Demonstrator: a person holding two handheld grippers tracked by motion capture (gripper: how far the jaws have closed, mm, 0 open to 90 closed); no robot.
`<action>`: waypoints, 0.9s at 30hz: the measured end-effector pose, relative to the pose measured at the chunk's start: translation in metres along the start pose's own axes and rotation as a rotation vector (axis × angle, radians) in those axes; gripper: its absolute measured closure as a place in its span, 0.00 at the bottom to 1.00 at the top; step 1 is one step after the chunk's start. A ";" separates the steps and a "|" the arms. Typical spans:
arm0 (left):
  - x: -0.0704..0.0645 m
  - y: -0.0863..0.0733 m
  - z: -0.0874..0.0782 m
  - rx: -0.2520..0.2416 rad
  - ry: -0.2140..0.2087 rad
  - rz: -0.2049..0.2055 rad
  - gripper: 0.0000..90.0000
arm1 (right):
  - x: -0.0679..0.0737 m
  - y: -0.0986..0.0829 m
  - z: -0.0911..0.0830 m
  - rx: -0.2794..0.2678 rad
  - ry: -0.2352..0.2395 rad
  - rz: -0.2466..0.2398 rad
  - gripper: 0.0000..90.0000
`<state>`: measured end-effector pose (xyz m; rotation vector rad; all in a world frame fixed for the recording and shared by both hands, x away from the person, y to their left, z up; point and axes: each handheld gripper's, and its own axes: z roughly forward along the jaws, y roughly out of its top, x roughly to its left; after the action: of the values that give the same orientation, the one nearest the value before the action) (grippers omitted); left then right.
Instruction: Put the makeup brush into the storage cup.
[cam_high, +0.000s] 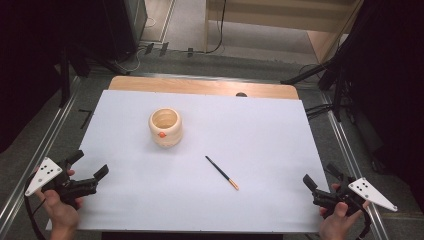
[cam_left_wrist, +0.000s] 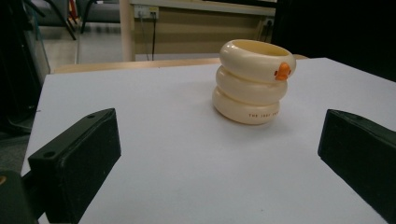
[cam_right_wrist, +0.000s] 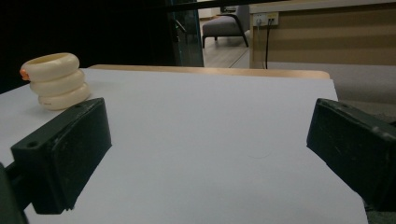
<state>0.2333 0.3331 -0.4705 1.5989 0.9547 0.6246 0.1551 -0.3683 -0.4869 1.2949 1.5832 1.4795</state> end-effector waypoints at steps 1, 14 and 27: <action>-0.001 0.000 0.000 -0.001 -0.002 -0.001 0.00 | 0.000 0.001 0.000 0.005 0.001 -0.002 0.00; -0.003 0.000 0.001 0.007 -0.015 -0.012 0.00 | 0.021 0.009 0.017 0.099 0.038 -0.061 0.04; -0.007 -0.001 0.004 0.013 -0.016 0.007 0.00 | 0.035 0.017 0.032 0.137 0.101 -0.069 0.04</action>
<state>0.2324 0.3255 -0.4716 1.6172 0.9427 0.6107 0.1768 -0.3252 -0.4706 1.2436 1.8043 1.4355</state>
